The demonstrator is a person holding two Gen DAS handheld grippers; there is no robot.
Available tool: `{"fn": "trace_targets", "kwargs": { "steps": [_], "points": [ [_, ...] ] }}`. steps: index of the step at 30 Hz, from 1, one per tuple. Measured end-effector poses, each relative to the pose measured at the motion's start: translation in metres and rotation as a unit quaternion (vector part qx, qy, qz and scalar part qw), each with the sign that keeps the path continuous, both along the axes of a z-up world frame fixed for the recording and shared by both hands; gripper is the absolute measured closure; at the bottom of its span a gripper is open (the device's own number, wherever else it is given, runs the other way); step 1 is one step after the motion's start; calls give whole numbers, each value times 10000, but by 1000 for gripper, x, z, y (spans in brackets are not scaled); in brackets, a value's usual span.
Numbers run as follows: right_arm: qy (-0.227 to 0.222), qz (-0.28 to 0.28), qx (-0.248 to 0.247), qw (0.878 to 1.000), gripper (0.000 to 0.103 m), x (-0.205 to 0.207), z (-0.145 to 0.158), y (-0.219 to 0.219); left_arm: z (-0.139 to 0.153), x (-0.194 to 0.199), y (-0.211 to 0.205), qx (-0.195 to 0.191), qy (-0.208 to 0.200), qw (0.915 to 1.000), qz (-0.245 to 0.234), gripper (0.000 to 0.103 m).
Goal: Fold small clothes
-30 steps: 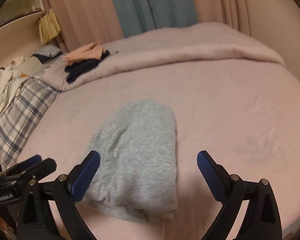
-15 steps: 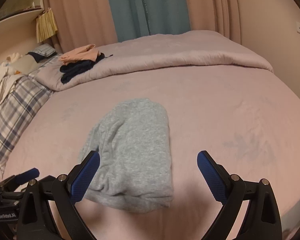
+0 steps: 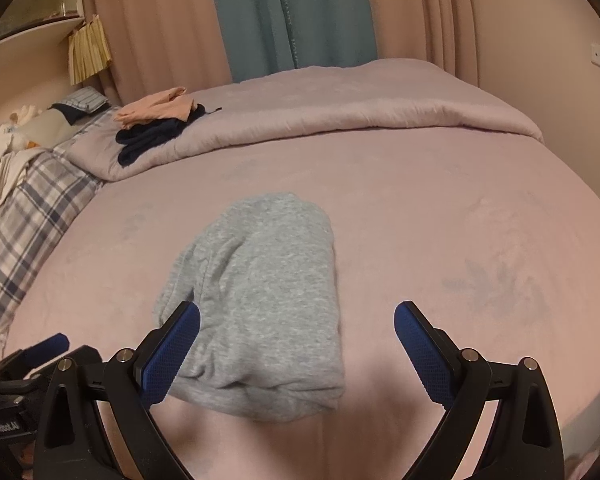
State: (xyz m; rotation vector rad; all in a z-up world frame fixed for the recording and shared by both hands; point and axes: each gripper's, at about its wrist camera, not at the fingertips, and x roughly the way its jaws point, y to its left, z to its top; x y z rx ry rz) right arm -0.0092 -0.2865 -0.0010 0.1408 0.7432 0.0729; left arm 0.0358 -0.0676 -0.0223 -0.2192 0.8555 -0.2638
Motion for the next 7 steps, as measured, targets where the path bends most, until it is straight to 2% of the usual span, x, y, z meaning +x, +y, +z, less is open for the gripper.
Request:
{"fn": "trace_targets", "kwargs": {
  "steps": [7],
  "points": [
    [-36, -78, 23, 10000, 6, 0, 0, -2, 4, -2, 2, -21, -19, 10000, -1, 1]
  ]
}}
